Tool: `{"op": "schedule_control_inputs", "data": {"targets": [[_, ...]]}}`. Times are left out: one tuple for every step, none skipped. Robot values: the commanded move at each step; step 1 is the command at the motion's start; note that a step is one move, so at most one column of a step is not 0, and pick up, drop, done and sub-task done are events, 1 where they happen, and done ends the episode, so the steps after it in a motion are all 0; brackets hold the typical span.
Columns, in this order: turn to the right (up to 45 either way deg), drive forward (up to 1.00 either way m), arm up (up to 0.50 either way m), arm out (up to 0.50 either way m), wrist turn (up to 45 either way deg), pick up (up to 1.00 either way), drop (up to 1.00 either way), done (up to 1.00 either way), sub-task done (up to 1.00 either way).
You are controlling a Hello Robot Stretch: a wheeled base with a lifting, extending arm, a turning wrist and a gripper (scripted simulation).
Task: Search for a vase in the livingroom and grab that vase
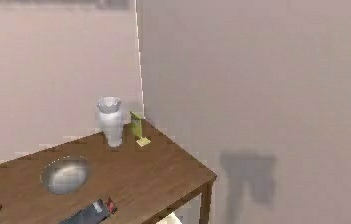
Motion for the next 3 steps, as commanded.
{"op": "schedule_control_inputs", "data": {"targets": [[-45.0, 0.00, 0.00, 0.00, 0.0, 0.00, 0.00, 0.00, 0.00], [-45.0, 0.00, 0.00, 0.00, 0.0, 0.00, 0.00, 0.00, 0.00], [-18.0, 0.00, 0.00, 0.00, 0.0, 0.00, 0.00, 0.00, 0.00]]}}
